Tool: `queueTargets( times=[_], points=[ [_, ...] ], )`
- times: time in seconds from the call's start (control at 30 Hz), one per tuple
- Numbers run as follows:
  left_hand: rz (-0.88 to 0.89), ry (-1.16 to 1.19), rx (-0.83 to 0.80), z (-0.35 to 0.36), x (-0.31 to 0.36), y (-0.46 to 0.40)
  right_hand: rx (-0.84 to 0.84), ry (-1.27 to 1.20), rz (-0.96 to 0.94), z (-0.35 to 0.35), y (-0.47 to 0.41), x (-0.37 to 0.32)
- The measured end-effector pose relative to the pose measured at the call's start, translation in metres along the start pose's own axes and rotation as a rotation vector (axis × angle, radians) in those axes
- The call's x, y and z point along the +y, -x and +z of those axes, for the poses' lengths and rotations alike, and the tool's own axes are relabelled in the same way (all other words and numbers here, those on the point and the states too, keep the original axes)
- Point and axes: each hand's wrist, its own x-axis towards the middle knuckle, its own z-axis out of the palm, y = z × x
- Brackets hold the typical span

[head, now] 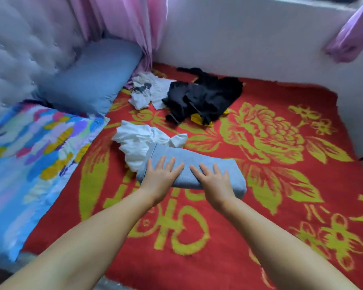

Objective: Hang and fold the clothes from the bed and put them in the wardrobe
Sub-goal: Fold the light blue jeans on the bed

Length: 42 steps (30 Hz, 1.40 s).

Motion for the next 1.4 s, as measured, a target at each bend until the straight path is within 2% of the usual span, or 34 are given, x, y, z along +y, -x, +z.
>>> queueTargets(
  times=[0.13, 0.3, 0.53, 0.67, 1.0, 1.17, 1.23, 1.33, 1.4],
  points=[
    [-0.228, 0.033, 0.024, -0.023, -0.040, 0.062, 0.058, 0.075, -0.219, -0.043, -0.006, -0.053],
    [-0.507, 0.069, 0.041, -0.024, -0.089, 0.169, 0.147, 0.176, -0.534, -0.074, 0.005, -0.151],
    [-0.871, 0.143, 0.003, -0.005, -0.116, 0.357, 0.140, 0.281, -0.863, -0.077, 0.086, -0.307],
    [-1.039, 0.189, -0.023, 0.020, -0.097, 0.477, 0.108, 0.307, -1.028, -0.055, 0.166, -0.384],
    [-1.324, 0.321, -0.200, 0.088, -0.006, 0.782, -0.041, 0.368, -1.370, 0.039, 0.415, -0.544],
    [-1.491, 0.330, -0.244, 0.109, 0.021, 0.879, -0.065, 0.404, -1.532, 0.075, 0.486, -0.616],
    [-1.536, 0.303, -0.168, 0.119, 0.022, 0.905, -0.065, 0.413, -1.578, 0.086, 0.501, -0.644],
    [-1.614, 0.382, -0.104, 0.164, 0.009, 0.940, -0.082, 0.455, -1.619, 0.101, 0.515, -0.686],
    [-1.647, 0.374, -0.098, 0.189, -0.010, 0.958, -0.116, 0.467, -1.633, 0.112, 0.516, -0.719]
  ],
)
